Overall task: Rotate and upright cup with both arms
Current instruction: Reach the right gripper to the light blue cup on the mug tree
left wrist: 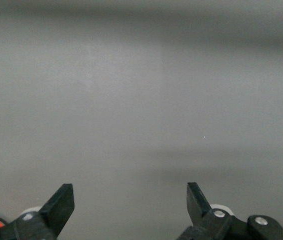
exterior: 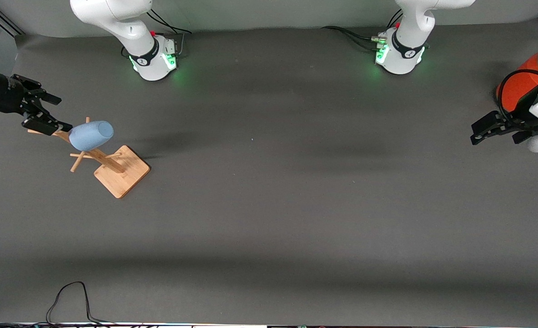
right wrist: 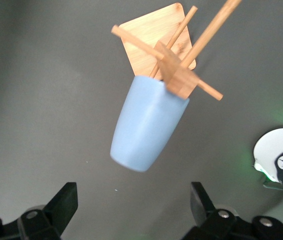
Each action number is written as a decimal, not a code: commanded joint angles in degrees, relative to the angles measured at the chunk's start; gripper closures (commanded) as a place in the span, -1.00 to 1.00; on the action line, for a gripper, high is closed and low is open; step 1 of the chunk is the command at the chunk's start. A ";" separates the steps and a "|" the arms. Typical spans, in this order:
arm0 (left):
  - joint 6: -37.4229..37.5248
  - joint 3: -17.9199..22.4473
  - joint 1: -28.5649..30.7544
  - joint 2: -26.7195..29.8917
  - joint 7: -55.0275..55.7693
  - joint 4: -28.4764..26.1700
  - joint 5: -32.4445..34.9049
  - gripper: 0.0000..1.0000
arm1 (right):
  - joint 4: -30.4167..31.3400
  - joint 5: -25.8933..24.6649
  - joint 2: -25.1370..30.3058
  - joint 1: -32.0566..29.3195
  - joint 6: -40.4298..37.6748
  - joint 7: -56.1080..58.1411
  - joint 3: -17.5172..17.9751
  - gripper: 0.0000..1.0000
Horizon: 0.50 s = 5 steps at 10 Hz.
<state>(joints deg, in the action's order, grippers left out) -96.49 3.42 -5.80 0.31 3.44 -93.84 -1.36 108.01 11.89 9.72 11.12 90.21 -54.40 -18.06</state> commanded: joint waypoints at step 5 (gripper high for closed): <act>2.63 -1.49 -0.62 -0.31 1.13 3.40 -0.14 -1.00 | 13.19 6.47 3.30 -0.66 12.34 -3.34 -2.33 -1.00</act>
<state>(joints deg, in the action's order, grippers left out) -94.88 1.70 -6.06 0.24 3.88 -91.48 -1.41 119.80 16.82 12.74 10.80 100.47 -56.30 -20.71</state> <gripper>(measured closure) 0.000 0.000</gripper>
